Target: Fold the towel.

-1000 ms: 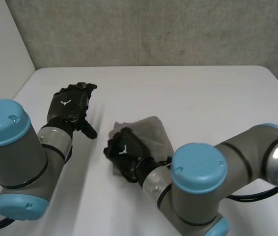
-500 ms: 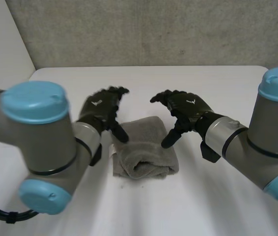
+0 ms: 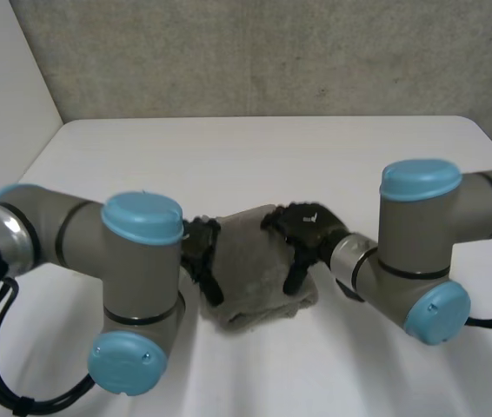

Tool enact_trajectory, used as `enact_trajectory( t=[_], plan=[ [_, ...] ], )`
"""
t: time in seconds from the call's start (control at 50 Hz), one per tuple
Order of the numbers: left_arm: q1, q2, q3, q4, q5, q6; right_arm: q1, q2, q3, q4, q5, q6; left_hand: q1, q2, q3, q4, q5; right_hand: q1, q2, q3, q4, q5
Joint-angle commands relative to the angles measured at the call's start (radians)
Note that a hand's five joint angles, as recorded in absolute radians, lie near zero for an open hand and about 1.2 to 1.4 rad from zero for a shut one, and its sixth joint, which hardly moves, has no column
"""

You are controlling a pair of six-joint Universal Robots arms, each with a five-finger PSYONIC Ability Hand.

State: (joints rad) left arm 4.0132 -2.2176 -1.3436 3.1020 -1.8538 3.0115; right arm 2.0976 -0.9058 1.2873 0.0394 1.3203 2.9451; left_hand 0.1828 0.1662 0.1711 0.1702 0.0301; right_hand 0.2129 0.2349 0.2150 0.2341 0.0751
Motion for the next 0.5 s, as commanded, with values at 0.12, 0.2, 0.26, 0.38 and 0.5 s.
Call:
enact_trajectory(
  t=[0.12,0.2,0.26,0.38,0.5],
  plan=[
    [0.154,0.441,0.060,-0.078,0.005,0.003,-0.064,-0.383,-0.029,-0.019,0.231,0.060,0.001,0.018,0.013,0.014,-0.021,-0.038,-0.060,-0.040,-0.060,-0.075],
    [0.194,0.513,0.112,-0.175,0.027,0.003,-0.111,-0.508,-0.060,0.019,0.304,0.051,-0.002,0.015,0.010,0.011,-0.023,-0.038,-0.060,-0.040,-0.060,-0.075],
    [0.233,0.565,0.159,-0.295,0.077,0.001,-0.132,-0.567,-0.095,0.123,0.309,0.045,-0.002,0.015,0.010,0.011,-0.023,-0.038,-0.060,-0.040,-0.060,-0.075],
    [0.319,0.642,0.173,-0.419,0.194,0.000,-0.160,-0.573,-0.163,0.293,0.301,0.040,0.001,0.018,0.013,0.014,-0.021,-0.038,-0.060,-0.040,-0.060,-0.075],
    [0.314,0.651,0.161,-0.422,0.215,0.001,-0.162,-0.573,-0.168,0.293,0.303,0.040,-0.002,0.015,0.010,0.011,-0.023,-0.038,-0.060,-0.040,-0.060,-0.075]
  ],
)
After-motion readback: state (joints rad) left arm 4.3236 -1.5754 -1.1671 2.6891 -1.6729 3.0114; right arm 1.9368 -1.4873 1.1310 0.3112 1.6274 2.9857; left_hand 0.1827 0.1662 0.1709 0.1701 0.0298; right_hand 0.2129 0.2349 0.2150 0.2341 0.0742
